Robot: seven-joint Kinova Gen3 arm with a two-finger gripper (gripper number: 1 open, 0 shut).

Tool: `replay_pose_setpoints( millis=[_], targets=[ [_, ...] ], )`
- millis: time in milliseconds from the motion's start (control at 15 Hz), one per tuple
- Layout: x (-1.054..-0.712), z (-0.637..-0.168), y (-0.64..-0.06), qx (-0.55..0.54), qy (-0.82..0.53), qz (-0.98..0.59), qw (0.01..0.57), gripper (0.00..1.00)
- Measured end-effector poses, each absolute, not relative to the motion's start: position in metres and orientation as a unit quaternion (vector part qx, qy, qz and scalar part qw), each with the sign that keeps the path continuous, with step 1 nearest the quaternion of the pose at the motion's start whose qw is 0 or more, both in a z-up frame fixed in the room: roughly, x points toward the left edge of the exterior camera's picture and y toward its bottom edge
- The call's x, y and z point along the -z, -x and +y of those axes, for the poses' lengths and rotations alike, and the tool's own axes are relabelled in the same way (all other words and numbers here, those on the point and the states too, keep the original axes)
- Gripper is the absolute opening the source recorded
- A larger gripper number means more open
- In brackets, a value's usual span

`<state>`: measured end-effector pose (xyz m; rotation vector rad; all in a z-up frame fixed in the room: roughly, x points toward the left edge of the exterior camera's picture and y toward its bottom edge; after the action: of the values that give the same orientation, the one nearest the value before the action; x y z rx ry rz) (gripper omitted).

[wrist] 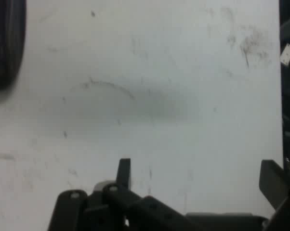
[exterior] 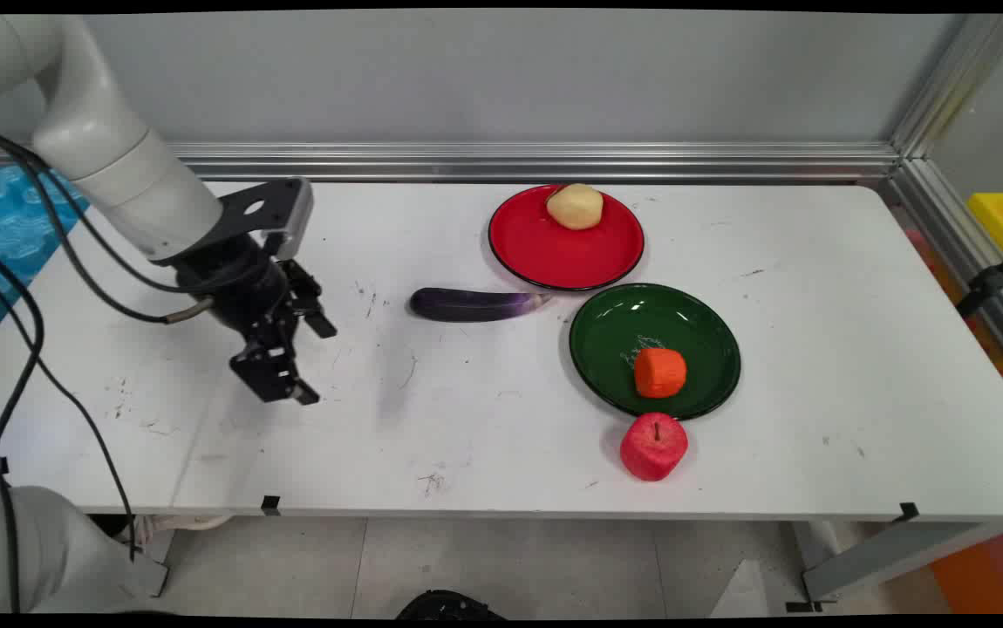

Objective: Pick up the mandarin from the green plate

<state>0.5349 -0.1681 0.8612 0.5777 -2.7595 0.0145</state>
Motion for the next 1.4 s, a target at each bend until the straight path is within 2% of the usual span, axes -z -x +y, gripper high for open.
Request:
replay_pose_setpoints(
  millis=[733, 1400],
  targets=[
    [-0.86, -0.218, -0.431, -0.063, -0.181, -0.947, 0.259, 1.0],
    [-0.818, -0.262, -0.339, -0.1, -0.186, -0.921, 0.326, 1.0]
  ],
)
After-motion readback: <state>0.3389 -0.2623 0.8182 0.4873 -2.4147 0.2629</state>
